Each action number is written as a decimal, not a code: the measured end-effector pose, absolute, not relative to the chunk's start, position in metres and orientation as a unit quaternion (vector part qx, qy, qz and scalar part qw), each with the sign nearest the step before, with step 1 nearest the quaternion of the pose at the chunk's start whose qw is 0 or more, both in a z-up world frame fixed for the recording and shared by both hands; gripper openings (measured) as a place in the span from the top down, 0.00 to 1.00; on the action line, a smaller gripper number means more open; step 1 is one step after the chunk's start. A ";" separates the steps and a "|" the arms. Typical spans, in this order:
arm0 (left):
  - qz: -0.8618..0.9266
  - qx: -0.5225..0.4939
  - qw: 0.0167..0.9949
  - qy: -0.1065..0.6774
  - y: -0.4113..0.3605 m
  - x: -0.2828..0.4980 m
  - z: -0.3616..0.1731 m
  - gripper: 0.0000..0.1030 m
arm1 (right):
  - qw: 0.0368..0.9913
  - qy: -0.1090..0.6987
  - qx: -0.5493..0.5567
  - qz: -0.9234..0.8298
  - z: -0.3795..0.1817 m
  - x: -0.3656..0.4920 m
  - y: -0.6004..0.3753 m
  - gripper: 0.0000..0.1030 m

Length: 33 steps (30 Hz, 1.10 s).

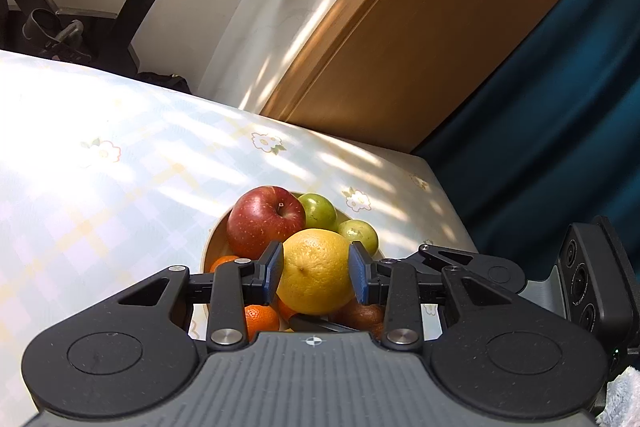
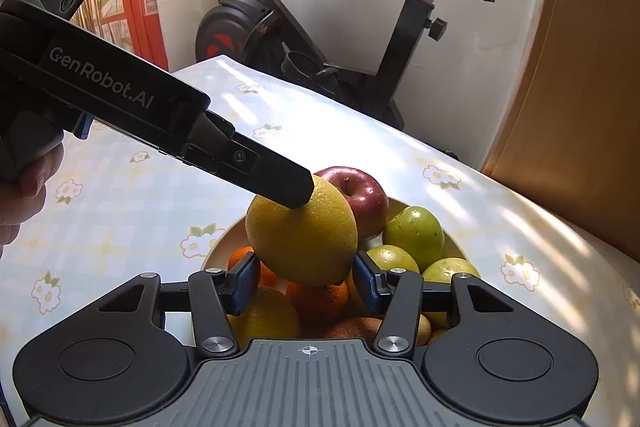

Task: Organize fruits
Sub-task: 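Carry the second lemon with the left gripper onto the plate, then open the left gripper to release the lemon on the plate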

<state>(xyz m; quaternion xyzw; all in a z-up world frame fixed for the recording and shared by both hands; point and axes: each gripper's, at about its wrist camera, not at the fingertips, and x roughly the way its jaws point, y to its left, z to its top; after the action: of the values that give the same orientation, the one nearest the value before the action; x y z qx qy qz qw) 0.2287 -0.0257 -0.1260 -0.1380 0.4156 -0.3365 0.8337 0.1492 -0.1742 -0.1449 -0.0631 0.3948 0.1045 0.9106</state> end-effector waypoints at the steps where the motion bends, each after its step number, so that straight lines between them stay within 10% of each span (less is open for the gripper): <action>1: -0.336 -0.140 0.833 0.417 -0.025 0.229 -0.126 0.64 | 0.910 0.396 -0.062 0.105 -0.146 0.150 -0.174 0.54; 33: -0.267 -0.068 0.887 0.372 -0.006 0.200 -0.096 0.55 | 0.911 0.409 -0.038 0.050 -0.130 0.127 -0.178 0.50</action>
<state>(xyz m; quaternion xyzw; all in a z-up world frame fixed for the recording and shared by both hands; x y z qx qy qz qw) 0.2001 -0.0058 -0.0962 -0.0677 0.3717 -0.2668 0.8866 0.1266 -0.1776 -0.1304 -0.0383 0.4085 0.0498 0.9106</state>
